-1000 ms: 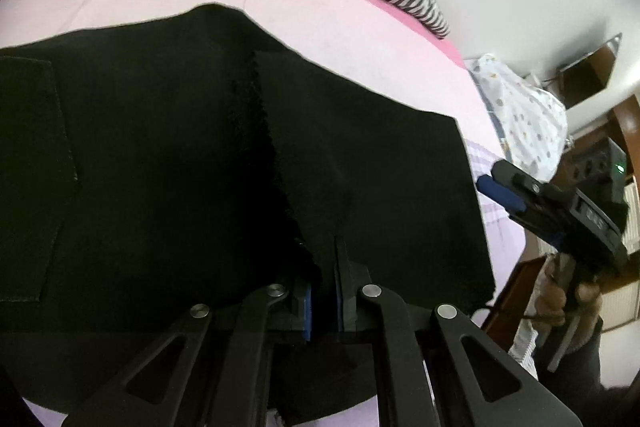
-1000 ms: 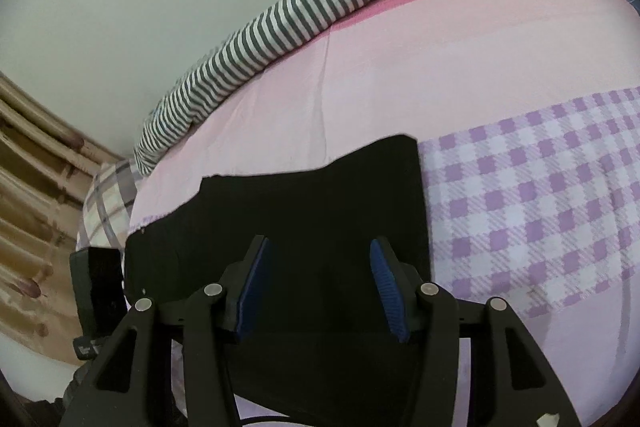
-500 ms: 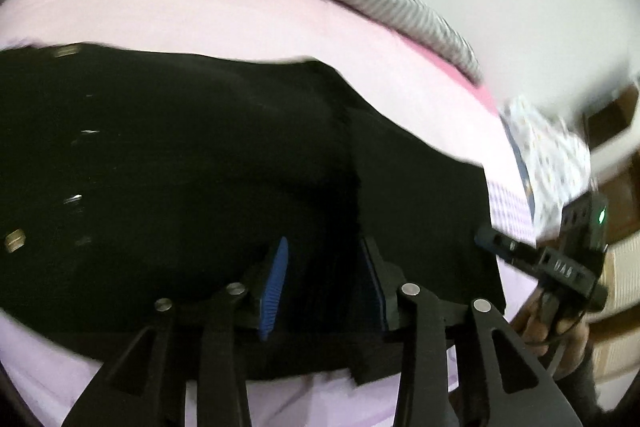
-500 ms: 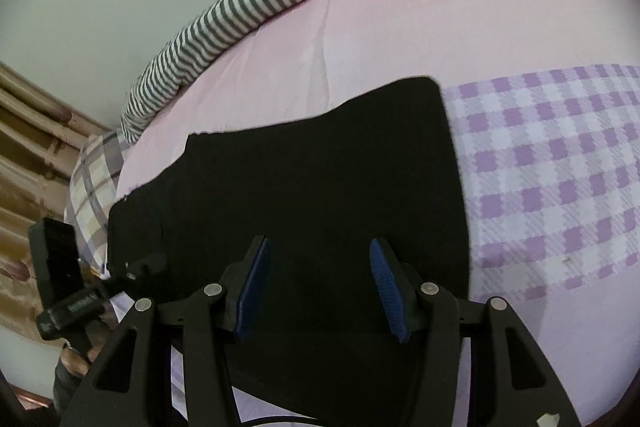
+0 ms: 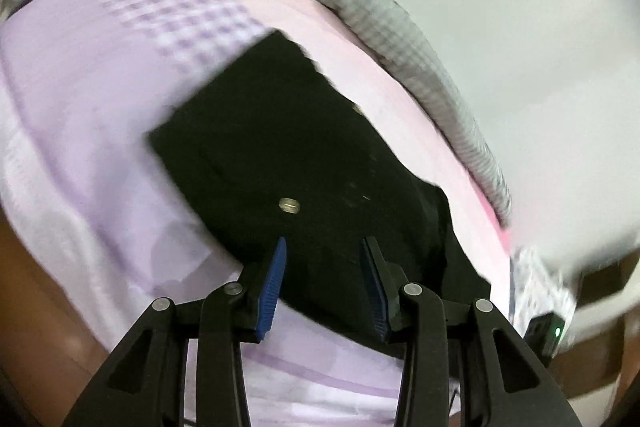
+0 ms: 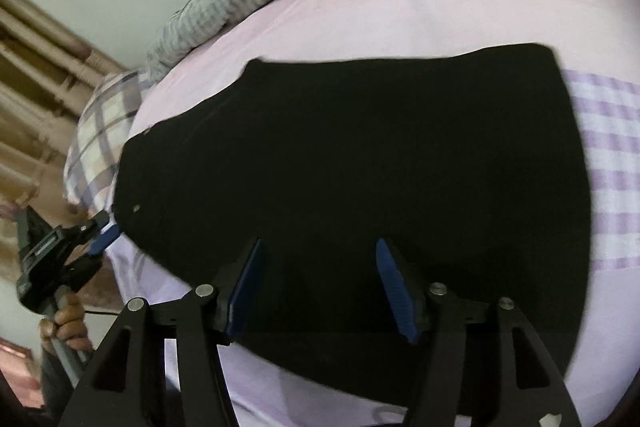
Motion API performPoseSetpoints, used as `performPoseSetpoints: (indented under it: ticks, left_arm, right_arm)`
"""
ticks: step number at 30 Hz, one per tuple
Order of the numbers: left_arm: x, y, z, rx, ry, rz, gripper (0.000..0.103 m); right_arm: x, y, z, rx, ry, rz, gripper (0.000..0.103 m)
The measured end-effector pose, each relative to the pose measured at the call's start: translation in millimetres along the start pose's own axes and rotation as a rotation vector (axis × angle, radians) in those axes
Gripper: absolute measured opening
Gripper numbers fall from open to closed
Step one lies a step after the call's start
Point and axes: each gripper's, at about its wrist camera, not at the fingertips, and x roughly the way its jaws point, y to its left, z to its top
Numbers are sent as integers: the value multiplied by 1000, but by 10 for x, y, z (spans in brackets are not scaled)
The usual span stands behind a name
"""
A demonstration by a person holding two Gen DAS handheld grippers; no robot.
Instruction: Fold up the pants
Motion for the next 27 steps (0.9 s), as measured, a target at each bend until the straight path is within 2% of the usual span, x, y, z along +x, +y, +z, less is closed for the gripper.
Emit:
performPoseSetpoints:
  ticks: [2,7,11,17,27]
  left_arm:
    - [-11,108,-3,-50,-15,2,40]
    - [-45,441,100,-144,-33,4,40]
    - [-10,619,117,-229,-27,-43,40]
    - [92,892,172,-329,-44,-86,40]
    - [199,1001,226,-356,-55,-141,43]
  right_arm:
    - [91,114,-37,1,28,48,57]
    - [275,472,-102,-85,82,83,57]
    - [327,651,-90,-134,88,74,57]
    - [306,688,-57,-120,79,77,57]
    - [291,644,-22,-84,71,68,57]
